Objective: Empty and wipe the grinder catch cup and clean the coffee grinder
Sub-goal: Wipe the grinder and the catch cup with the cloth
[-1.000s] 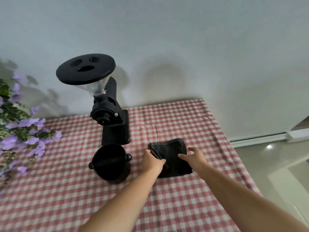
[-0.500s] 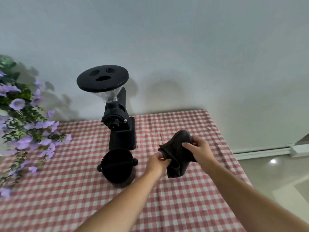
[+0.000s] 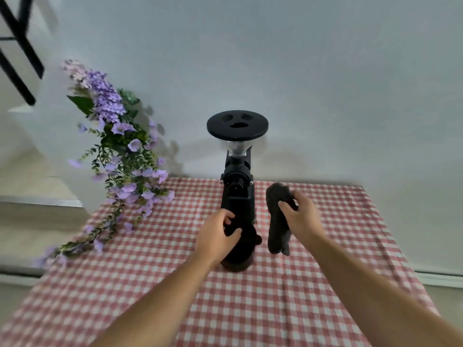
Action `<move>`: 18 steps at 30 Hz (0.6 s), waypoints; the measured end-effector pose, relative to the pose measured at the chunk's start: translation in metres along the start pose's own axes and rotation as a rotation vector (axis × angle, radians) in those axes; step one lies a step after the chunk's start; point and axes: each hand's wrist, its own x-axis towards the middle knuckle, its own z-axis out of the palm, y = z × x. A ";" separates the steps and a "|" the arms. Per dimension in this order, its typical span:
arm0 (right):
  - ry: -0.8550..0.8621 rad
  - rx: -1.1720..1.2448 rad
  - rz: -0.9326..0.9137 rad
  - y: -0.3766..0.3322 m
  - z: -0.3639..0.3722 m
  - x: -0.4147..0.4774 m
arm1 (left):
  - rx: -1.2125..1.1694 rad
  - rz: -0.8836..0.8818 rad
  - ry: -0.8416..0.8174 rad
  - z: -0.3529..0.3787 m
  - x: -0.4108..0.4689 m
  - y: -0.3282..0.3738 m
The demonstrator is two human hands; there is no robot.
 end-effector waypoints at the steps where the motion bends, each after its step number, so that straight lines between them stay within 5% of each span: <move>1: -0.006 -0.036 -0.012 -0.003 0.010 -0.002 | 0.036 0.000 -0.010 -0.006 0.000 -0.016; 7: -0.190 -0.362 -0.211 0.004 0.075 -0.018 | 0.094 -0.059 -0.348 -0.008 -0.006 -0.063; 13: -0.451 -0.763 -0.321 0.026 0.105 -0.027 | -0.034 -0.084 -0.311 0.008 -0.003 -0.075; 18: -0.352 -0.835 -0.329 0.025 0.113 -0.026 | -0.012 -0.050 -0.254 0.010 0.000 -0.077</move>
